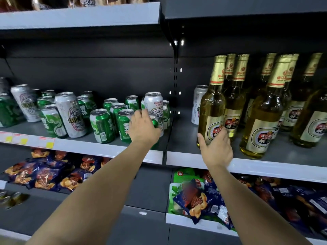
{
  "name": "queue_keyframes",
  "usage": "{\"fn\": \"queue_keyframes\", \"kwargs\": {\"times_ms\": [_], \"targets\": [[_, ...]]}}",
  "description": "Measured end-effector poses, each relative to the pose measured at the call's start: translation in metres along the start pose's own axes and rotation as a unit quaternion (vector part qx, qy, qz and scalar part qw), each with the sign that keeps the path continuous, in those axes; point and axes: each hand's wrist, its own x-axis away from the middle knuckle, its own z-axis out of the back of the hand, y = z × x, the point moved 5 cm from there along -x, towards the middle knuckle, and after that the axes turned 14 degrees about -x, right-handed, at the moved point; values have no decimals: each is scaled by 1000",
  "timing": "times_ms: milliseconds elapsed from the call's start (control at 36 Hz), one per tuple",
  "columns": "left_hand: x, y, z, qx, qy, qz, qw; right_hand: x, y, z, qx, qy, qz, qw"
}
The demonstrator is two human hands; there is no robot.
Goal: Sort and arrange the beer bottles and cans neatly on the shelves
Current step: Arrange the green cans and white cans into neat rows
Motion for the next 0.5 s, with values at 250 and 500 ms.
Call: {"fn": "queue_keyframes", "kwargs": {"times_ms": [250, 500], "targets": [[-3, 87, 10, 171, 72, -192, 964, -1, 1, 1, -17, 0, -12, 1000], [-66, 137, -49, 235, -147, -88, 957, -18, 3, 5, 23, -60, -18, 998]]}}
